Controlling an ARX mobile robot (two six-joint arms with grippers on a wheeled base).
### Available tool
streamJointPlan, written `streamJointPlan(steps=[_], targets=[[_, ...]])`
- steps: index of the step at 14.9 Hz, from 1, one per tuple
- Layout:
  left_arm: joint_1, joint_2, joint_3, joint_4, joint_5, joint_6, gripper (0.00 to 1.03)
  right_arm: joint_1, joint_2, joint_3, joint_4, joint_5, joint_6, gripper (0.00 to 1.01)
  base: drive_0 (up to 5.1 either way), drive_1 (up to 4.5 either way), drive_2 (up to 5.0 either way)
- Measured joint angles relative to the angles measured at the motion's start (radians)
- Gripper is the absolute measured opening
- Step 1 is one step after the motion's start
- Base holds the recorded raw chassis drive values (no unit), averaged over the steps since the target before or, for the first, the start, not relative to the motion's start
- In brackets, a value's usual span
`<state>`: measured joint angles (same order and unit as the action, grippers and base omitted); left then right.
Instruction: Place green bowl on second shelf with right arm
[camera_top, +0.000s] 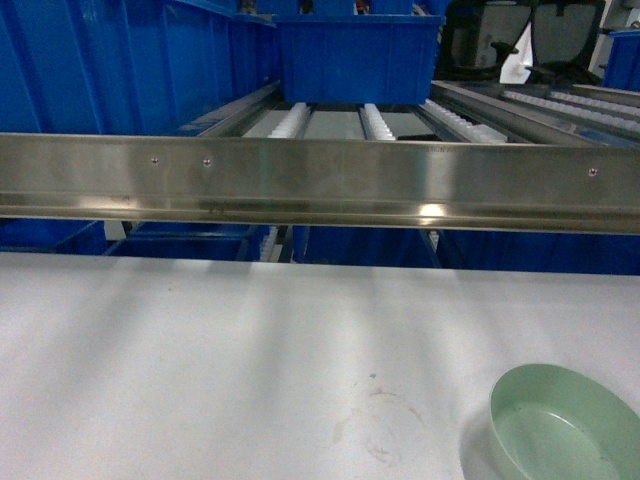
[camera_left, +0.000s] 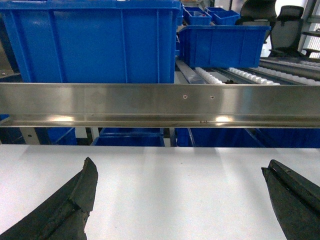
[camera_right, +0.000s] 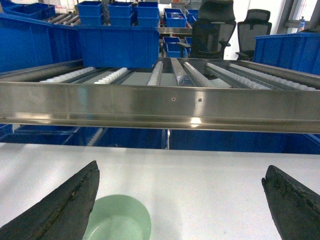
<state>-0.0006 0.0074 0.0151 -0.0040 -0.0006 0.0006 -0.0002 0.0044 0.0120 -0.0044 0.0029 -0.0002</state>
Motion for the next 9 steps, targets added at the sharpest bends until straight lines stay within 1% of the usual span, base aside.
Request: streamJointPlan(steps=[9], targets=[[0.0,0.0,0.0,0.0,0.0,0.0,0.98,0.0,0.0,0.0,0.0,0.0,0.0,0.98,0.0,0.0,0.0]])
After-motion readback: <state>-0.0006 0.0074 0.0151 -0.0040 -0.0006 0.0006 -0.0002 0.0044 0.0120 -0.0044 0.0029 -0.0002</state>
